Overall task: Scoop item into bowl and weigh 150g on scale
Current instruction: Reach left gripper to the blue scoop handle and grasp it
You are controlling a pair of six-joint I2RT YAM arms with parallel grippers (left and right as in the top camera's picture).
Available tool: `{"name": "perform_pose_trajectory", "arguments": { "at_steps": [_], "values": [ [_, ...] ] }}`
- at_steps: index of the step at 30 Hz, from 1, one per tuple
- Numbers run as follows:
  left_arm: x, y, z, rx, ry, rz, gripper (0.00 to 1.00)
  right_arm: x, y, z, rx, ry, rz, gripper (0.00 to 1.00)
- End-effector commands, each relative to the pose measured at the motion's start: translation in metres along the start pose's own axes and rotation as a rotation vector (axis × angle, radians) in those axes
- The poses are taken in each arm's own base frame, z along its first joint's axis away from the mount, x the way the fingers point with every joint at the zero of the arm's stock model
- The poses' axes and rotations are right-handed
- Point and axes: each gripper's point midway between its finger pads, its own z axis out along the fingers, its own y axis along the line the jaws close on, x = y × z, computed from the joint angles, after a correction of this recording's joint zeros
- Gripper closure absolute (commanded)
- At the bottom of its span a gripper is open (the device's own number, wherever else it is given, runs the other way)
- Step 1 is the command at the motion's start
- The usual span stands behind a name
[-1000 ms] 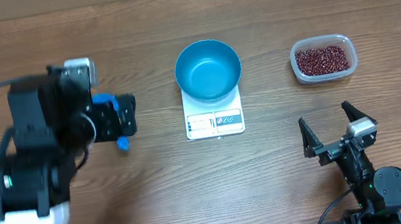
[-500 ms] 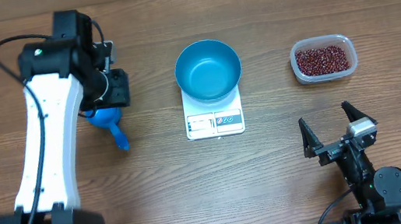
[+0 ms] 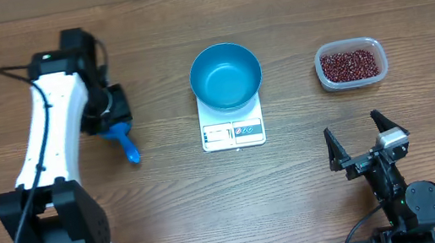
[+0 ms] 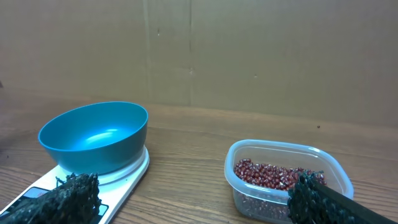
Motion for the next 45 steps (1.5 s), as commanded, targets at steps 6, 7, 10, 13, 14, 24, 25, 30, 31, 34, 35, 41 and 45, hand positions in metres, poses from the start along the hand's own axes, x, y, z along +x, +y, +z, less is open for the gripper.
{"name": "perform_pose_trajectory", "arguments": {
  "at_steps": [6,7,10,13,14,24,25,30,31,34,35,41,45],
  "values": [
    [0.030,0.010,0.049,0.190,0.139,-0.017,0.32,0.002,0.000,0.000,0.004,-0.004,0.002,0.00],
    [0.035,0.006,0.057,0.225,0.150,-0.006,0.36,0.002,0.000,0.000,0.004,-0.004,0.002,0.00],
    [0.048,-0.005,0.076,0.316,0.169,0.012,0.44,0.002,0.000,0.000,0.004,-0.004,0.002,0.00],
    [0.045,-0.002,0.080,0.296,0.154,0.016,0.42,0.002,0.000,0.000,0.004,-0.004,0.002,0.00],
    [0.044,-0.002,0.080,0.296,0.147,0.018,0.41,0.002,0.000,0.000,0.005,-0.004,0.002,0.00],
    [0.031,0.013,0.090,0.171,0.083,0.033,0.41,0.002,0.000,0.000,0.004,-0.004,0.002,0.00],
    [0.032,0.012,0.093,0.171,0.083,0.033,0.42,0.002,0.000,0.000,0.004,-0.004,0.002,0.00],
    [0.037,0.007,0.099,0.167,0.088,0.047,0.47,0.002,0.000,0.000,0.004,-0.004,0.002,0.00],
    [0.037,0.007,0.100,0.165,0.086,0.051,0.47,0.002,0.000,0.000,0.004,-0.004,0.002,0.00],
    [0.029,0.015,0.102,0.099,0.048,0.063,0.43,0.002,0.000,0.000,0.004,-0.004,0.002,0.00],
    [0.025,0.019,0.102,0.077,0.029,0.065,0.43,0.002,0.000,0.000,0.004,-0.004,0.002,0.00],
    [0.006,0.020,0.102,0.065,-0.048,0.066,0.43,0.002,0.000,0.000,0.004,-0.004,0.002,0.00],
    [-0.002,0.017,0.101,0.076,-0.079,0.060,0.44,0.002,0.000,0.000,0.004,-0.004,0.002,0.00]
  ]
}}
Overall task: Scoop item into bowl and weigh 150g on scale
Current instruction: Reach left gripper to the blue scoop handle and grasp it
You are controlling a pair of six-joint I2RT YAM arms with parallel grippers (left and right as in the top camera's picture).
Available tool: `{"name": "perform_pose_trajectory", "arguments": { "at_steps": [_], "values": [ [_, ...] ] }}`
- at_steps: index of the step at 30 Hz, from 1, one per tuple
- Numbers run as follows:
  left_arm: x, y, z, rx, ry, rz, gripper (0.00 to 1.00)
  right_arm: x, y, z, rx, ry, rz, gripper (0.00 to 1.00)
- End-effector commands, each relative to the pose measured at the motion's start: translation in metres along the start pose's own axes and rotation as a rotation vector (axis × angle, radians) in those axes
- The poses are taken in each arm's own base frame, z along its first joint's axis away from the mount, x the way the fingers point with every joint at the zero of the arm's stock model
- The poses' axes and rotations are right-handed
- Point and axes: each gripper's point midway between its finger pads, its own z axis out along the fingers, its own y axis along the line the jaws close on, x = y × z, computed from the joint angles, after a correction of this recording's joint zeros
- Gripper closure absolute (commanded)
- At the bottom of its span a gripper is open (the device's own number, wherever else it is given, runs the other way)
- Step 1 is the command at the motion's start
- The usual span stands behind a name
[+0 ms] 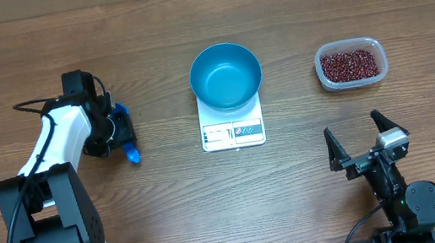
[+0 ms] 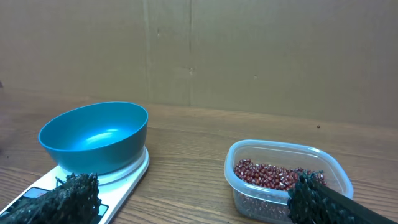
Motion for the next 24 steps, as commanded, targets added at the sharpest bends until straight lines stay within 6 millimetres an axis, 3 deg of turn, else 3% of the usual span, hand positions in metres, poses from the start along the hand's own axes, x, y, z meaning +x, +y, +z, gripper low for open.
{"name": "perform_pose_trajectory", "arguments": {
  "at_steps": [1,8,24],
  "values": [
    [-0.0039,0.0009,0.0007,-0.006,-0.020,-0.007,0.45,0.0020,-0.0003,0.0003,0.004,-0.003,0.002,0.00],
    [-0.0016,-0.0032,0.0007,0.018,-0.009,-0.008,0.59,0.0020,-0.0003,0.0003,0.004,-0.003,0.002,0.00],
    [-0.0020,-0.0033,0.0005,0.018,-0.010,-0.009,0.81,0.0020,-0.0003,0.0003,0.004,-0.003,0.002,0.00]
  ]
}}
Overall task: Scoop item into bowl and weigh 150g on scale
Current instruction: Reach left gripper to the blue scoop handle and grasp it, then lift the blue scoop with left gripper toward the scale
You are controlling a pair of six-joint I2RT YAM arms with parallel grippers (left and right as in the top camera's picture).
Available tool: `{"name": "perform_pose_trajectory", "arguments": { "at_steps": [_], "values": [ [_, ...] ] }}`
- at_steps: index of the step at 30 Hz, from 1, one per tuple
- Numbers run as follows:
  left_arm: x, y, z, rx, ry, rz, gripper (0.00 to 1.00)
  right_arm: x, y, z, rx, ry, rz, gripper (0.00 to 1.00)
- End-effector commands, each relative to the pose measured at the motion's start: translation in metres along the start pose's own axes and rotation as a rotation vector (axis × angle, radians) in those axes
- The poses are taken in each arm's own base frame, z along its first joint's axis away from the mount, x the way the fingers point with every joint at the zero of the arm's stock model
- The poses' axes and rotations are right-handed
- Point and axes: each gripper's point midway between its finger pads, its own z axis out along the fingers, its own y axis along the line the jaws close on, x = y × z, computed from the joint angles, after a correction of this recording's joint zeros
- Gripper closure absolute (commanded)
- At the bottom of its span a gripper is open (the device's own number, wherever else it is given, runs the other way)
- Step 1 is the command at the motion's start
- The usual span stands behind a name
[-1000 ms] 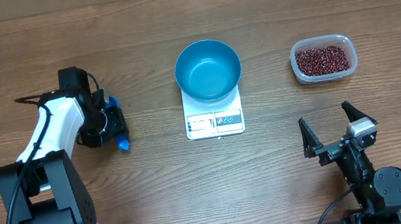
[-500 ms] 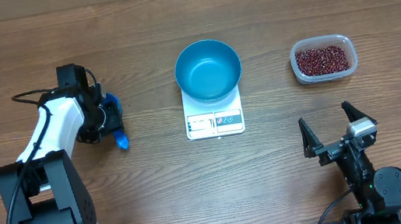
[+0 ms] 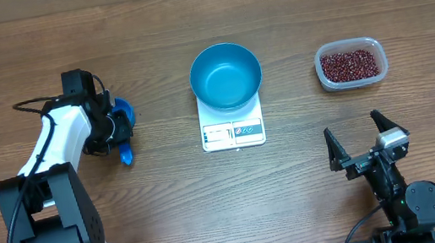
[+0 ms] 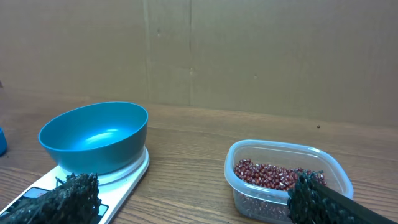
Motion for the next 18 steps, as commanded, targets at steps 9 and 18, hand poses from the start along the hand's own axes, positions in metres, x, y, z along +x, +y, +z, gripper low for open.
{"name": "perform_pose_trajectory", "arguments": {
  "at_steps": [9,18],
  "values": [
    [-0.013,-0.006,-0.016,0.015,-0.020,-0.031,0.83,0.002,0.000,0.000,0.004,-0.003,0.002,0.00],
    [-0.051,-0.019,-0.082,0.028,-0.087,-0.097,0.83,0.002,0.000,0.000,0.004,-0.003,0.002,0.00]
  ]
}}
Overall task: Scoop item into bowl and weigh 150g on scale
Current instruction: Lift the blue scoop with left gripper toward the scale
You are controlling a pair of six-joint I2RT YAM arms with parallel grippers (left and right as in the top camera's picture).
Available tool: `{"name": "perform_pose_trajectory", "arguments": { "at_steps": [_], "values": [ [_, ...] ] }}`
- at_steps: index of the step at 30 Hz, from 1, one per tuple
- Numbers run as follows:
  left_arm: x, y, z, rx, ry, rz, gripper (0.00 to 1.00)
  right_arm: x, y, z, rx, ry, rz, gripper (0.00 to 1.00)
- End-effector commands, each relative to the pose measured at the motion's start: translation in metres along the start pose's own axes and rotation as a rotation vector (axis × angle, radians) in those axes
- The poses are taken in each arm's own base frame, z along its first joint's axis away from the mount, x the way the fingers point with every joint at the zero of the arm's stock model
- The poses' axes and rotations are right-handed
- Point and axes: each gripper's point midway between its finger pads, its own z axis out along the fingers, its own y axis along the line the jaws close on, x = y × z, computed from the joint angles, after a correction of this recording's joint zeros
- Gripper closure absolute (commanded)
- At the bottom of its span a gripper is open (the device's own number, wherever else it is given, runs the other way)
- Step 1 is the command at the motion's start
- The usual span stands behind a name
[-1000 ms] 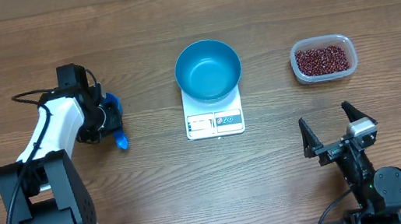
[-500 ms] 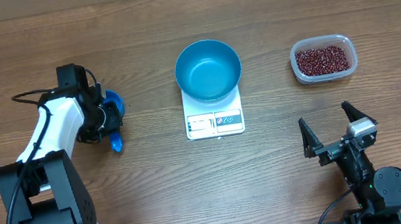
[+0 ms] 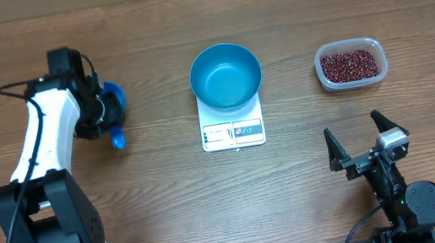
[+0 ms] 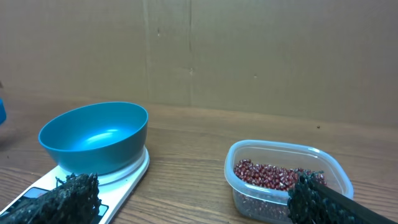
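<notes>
An empty blue bowl point(image 3: 225, 75) stands on the white scale point(image 3: 233, 133) at the table's middle. At the back right a clear tub of red beans point(image 3: 350, 64) sits on the wood. My left gripper point(image 3: 111, 111) is left of the scale, shut on a blue scoop point(image 3: 113, 97) whose handle points toward the front. Near the front edge at the right my right gripper point(image 3: 367, 145) rests open and holds nothing. The right wrist view shows the bowl point(image 4: 94, 136) on the left, the bean tub point(image 4: 285, 178) on the right, and my black fingertips point(image 4: 74, 196) low in the frame.
A brown cardboard wall point(image 4: 249, 56) stands behind the table. Bare wood lies between the scale and the bean tub.
My left gripper, with the blue scoop, has moved a little toward the back and left. The right arm, bowl, scale and tub are unmoved.
At first my left gripper was over the scoop, which lay left of the scale. Then the arm stood lower around the scoop. Then the scoop sat turned in the gripper, and now it is held slightly farther back. The right gripper stayed open throughout.
</notes>
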Motion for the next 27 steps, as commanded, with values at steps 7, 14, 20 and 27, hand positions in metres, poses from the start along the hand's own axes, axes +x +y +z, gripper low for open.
{"name": "perform_pose_trajectory", "arguments": {
  "at_steps": [7,14,20,27],
  "values": [
    [-0.026,-0.048,-0.077,0.211,-0.039,-0.116,0.83,0.002,0.000,0.000,0.004,-0.003,0.002,0.00],
    [-0.025,-0.057,-0.081,0.258,-0.031,-0.119,0.81,0.002,0.000,0.000,0.004,-0.003,0.002,0.00],
    [-0.016,-0.057,-0.080,0.261,0.009,-0.137,0.81,0.002,0.000,0.000,0.004,-0.003,0.002,0.00],
    [-0.007,-0.066,-0.083,0.311,0.054,-0.139,0.84,0.001,0.014,0.000,-0.081,-0.007,0.005,0.00]
  ]
}}
